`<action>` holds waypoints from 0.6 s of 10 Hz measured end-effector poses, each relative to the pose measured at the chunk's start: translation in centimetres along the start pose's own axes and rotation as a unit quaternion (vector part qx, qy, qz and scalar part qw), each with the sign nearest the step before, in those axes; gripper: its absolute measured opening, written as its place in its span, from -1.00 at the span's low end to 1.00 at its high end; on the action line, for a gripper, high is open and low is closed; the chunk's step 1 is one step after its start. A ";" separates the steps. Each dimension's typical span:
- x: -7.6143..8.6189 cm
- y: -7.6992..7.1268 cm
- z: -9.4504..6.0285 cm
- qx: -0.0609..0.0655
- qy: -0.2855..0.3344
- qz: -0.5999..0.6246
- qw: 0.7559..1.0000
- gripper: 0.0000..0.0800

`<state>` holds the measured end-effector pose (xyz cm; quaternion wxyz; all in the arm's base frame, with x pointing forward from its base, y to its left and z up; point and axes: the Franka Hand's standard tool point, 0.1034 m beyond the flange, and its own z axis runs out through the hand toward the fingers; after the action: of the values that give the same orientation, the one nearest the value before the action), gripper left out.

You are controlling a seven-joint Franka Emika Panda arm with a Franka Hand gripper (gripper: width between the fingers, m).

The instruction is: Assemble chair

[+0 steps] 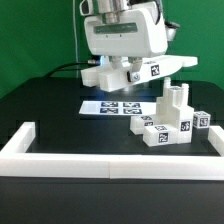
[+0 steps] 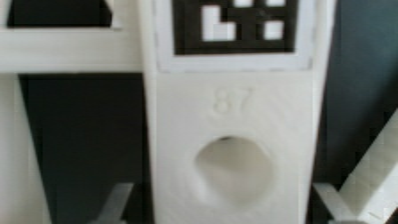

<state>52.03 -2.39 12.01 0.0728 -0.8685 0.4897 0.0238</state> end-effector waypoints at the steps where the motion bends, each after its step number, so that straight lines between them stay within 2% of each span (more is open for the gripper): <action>1: -0.1 -0.1 0.0 0.001 -0.002 0.044 0.999 -0.28; 3: -1.3 -0.7 -0.9 -0.007 -0.020 0.075 0.997 -0.28; 4: -2.6 -1.3 -1.1 -0.015 -0.025 0.094 0.995 -0.28; 6: -4.6 -2.5 -0.8 -0.026 -0.034 0.119 0.992 -0.28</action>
Offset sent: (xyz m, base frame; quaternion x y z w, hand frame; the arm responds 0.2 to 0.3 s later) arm -0.0056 0.0278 0.0237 -0.0738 0.0025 0.0714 0.9947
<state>51.72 2.65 13.62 0.0633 -0.8044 0.5860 0.0747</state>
